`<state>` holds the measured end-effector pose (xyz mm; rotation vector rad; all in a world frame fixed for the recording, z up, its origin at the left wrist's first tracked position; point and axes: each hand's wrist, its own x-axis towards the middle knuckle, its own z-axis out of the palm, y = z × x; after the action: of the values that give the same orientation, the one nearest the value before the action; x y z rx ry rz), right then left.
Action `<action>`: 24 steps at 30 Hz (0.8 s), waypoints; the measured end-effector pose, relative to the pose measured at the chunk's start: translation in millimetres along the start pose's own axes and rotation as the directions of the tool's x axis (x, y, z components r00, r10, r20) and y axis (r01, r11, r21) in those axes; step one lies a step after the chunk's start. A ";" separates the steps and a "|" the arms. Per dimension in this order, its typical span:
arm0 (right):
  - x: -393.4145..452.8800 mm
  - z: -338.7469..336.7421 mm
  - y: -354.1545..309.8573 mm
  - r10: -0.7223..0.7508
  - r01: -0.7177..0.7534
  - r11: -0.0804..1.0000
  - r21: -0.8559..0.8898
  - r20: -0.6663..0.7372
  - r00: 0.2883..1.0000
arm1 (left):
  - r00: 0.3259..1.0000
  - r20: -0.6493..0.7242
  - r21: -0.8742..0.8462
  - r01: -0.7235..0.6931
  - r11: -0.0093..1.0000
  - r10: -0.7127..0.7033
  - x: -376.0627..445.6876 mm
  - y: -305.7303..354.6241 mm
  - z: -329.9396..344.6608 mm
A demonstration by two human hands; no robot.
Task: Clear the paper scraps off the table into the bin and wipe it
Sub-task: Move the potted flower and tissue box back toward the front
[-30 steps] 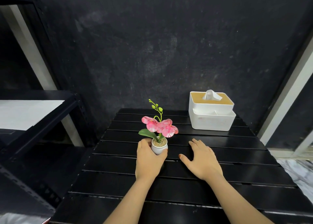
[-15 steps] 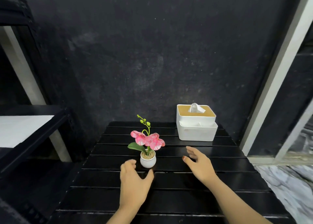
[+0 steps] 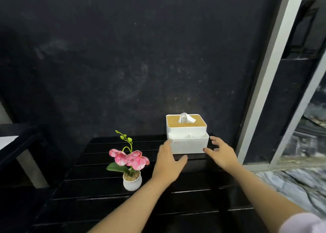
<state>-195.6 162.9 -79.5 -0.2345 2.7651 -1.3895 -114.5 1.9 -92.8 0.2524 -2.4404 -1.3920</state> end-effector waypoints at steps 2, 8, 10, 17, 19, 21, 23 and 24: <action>17.2 0.2 6.0 -0.008 0.008 1.000 -0.020 -0.005 1.000 | 0.998 -0.056 -0.013 0.035 0.999 -0.036 25.1 -1.8 5.9; 58.9 8.6 25.5 -0.021 0.021 1.000 0.000 0.032 0.999 | 0.990 -0.080 0.035 0.116 0.993 -0.113 75.8 -23.2 20.0; 68.6 11.8 27.2 -0.042 0.041 0.999 0.021 0.054 0.998 | 0.992 -0.080 0.027 0.098 0.995 -0.095 86.1 -28.2 22.8; 76.1 22.8 22.7 -0.138 0.129 0.985 0.113 0.072 0.988 | 0.993 -0.114 -0.032 0.010 0.999 -0.013 95.4 -40.6 27.7; 74.0 24.3 22.9 -0.148 0.143 0.984 0.110 0.032 0.989 | 0.992 -0.125 -0.035 0.015 0.999 -0.019 95.9 -43.7 27.2; 70.7 26.1 23.8 -0.148 0.148 0.983 0.105 -0.005 0.989 | 0.991 -0.131 -0.052 0.032 0.998 -0.038 95.5 -44.7 26.7; 65.5 28.2 23.8 -0.147 0.150 0.982 0.115 -0.034 0.988 | 0.989 -0.137 -0.078 0.046 0.996 -0.057 92.9 -43.8 26.3; 62.5 28.6 23.5 -0.149 0.154 0.981 0.120 -0.047 0.988 | 0.988 -0.140 -0.091 0.047 0.995 -0.059 90.8 -42.7 26.2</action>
<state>-257.2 144.5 -113.3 -0.4264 2.7283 -1.6086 -208.9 -26.6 -125.0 0.3850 -2.2663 -1.4471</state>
